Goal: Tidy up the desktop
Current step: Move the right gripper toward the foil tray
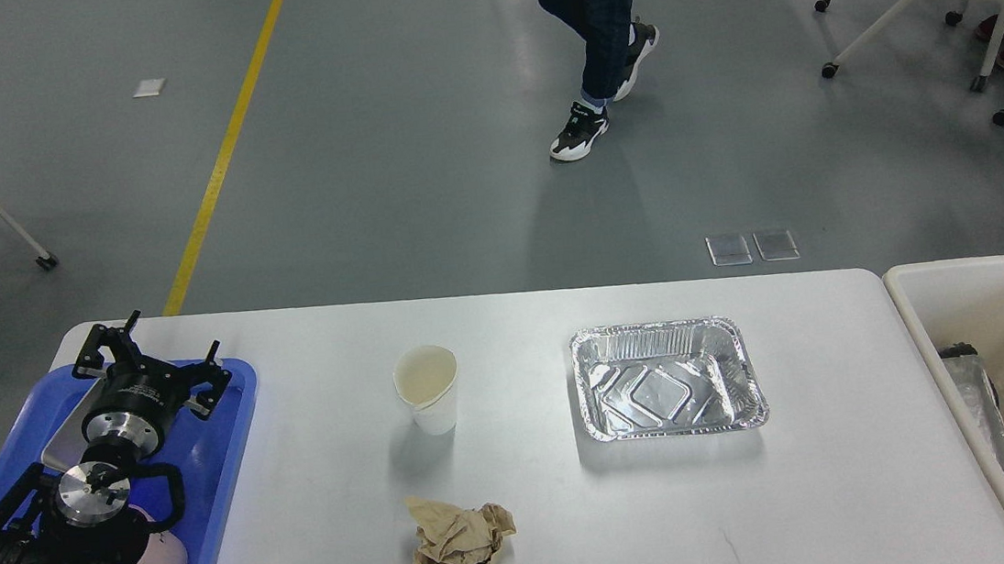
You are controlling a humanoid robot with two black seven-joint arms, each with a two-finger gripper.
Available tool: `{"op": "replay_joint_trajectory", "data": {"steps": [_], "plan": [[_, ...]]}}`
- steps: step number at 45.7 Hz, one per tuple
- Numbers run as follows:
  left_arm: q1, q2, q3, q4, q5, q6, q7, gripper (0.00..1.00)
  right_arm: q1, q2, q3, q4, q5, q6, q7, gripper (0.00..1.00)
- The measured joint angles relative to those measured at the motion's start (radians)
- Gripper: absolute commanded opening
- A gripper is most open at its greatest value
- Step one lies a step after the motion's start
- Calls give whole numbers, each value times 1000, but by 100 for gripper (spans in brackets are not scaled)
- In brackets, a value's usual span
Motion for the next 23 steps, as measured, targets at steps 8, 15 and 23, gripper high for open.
{"op": "replay_joint_trajectory", "data": {"steps": [8, 15, 23], "plan": [[-9, 0, 1, 3, 2, 11, 0, 97, 7, -35, 0, 2, -1, 0, 5, 100], [-20, 4, 1, 4, 5, 16, 0, 97, 14, -26, 1, 5, -1, -5, 4, 100], [-27, 4, 1, 4, 6, 25, 1, 97, 4, 6, 0, 1, 0, -30, -14, 100]]}}
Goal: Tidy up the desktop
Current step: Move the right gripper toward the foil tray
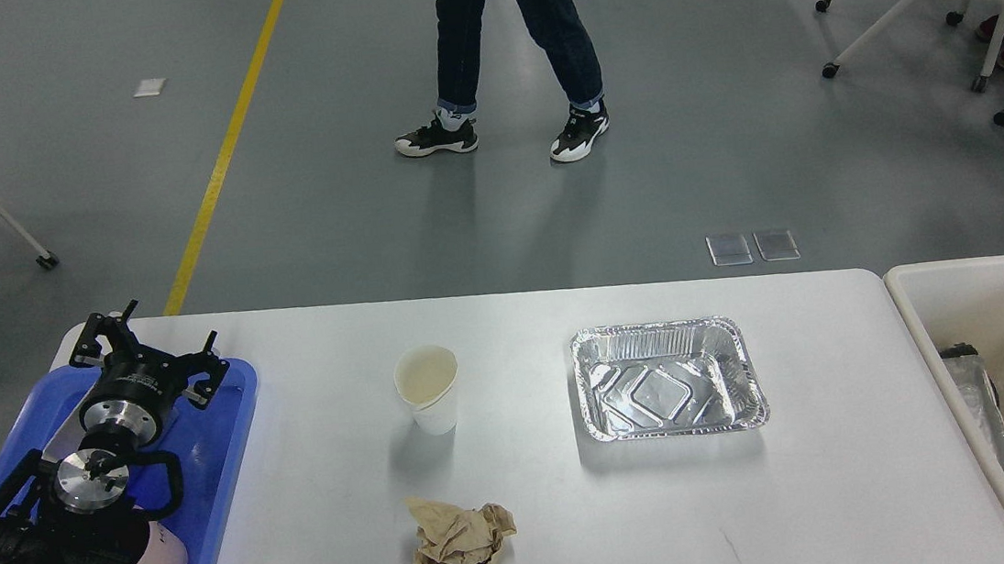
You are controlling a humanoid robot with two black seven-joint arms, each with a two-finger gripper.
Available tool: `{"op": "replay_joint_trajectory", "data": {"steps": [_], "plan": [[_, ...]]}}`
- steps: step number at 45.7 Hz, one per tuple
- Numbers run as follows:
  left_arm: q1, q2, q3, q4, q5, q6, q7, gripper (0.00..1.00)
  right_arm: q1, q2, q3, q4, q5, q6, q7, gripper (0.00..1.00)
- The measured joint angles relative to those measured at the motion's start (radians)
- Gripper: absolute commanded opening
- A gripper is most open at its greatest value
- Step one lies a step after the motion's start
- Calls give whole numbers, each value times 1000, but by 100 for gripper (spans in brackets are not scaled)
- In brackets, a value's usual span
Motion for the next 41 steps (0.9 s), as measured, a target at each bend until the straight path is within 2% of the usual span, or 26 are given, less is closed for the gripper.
{"op": "replay_joint_trajectory", "data": {"steps": [6, 17, 28, 38, 41], "plan": [[-1, 0, 0, 0, 0, 6, 0, 97, -5, 38, -1, -6, 0, -5, -46, 100], [7, -8, 0, 0, 2, 13, -10, 97, 3, 259, -2, -35, -83, -17, -153, 100], [16, -10, 0, 0, 2, 22, -15, 97, 6, 555, -3, -177, -292, -45, -185, 100], [22, 1, -2, 0, 0, 23, -16, 97, 32, 761, -11, -313, -313, -42, -272, 100], [25, 3, -3, 0, 0, 23, -17, 97, 46, 807, -17, -341, -315, -41, -281, 100]]}}
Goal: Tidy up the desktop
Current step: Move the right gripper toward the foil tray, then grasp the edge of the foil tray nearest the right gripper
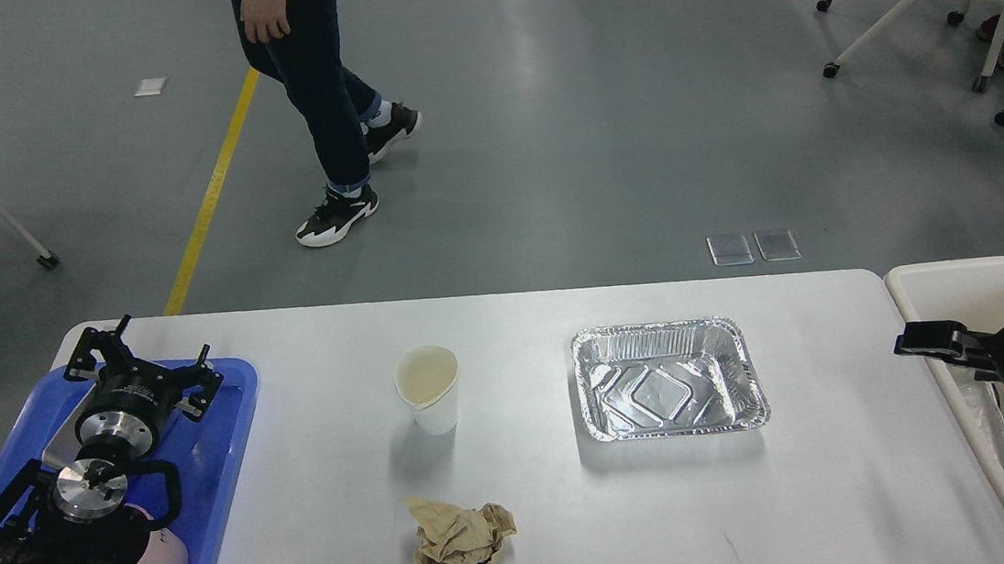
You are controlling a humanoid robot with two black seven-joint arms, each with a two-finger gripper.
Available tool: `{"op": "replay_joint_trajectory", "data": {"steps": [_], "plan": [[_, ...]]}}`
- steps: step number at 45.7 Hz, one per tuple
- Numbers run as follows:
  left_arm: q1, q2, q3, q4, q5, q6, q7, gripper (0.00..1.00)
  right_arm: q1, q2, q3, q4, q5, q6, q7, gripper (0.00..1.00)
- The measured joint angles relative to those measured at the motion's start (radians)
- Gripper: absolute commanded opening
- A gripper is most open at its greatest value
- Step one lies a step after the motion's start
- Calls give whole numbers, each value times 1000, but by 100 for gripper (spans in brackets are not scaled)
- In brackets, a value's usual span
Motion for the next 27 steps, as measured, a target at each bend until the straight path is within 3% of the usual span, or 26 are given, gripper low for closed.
{"op": "replay_joint_trajectory", "data": {"steps": [27], "plan": [[15, 6, -2, -1, 0, 4, -3, 97, 57, 248, -18, -23, -269, -3, 7, 100]]}}
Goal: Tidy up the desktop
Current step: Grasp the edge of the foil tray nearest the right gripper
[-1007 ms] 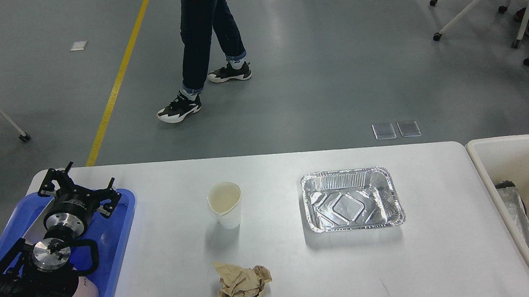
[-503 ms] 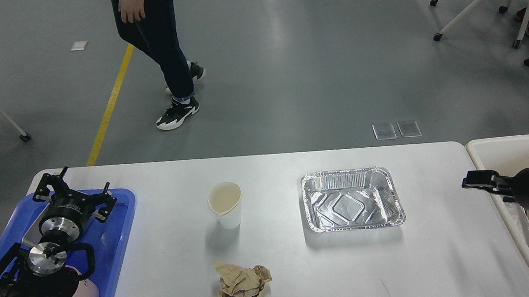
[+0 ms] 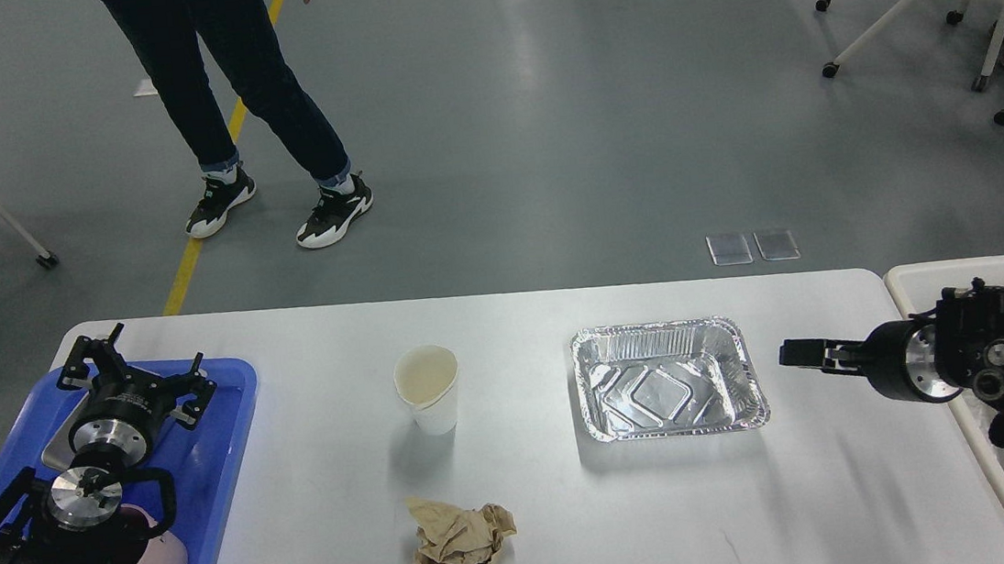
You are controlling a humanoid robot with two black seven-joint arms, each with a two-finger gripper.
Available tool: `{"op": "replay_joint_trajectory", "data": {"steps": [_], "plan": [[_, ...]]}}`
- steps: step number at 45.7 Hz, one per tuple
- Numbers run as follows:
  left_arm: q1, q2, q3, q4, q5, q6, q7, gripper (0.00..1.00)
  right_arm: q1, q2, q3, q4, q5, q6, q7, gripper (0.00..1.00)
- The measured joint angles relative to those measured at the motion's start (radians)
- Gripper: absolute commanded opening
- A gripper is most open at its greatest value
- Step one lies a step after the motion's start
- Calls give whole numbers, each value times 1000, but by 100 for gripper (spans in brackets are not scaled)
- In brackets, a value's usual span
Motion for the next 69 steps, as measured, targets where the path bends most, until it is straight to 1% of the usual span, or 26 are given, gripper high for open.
{"op": "replay_joint_trajectory", "data": {"steps": [8, 18, 30, 38, 62, 69], "plan": [[7, 2, 0, -1, 0, -1, 0, 97, 15, 92, -14, -40, -51, 1, 0, 100], [8, 12, 0, -1, 0, -1, 0, 97, 43, 158, -25, -127, -56, 2, -1, 100], [14, 15, -1, -2, -1, -1, 0, 97, 79, 194, -60, -216, -57, 1, -1, 100], [17, 24, -3, -3, -1, -1, -1, 97, 88, 245, -61, -275, -57, 0, -1, 100], [40, 41, -12, -3, -8, -1, -3, 97, 111, 307, -66, -349, -56, -1, -2, 100], [49, 44, -20, -4, -10, 0, -19, 97, 112, 317, -66, -379, -56, 0, -1, 100]]}}
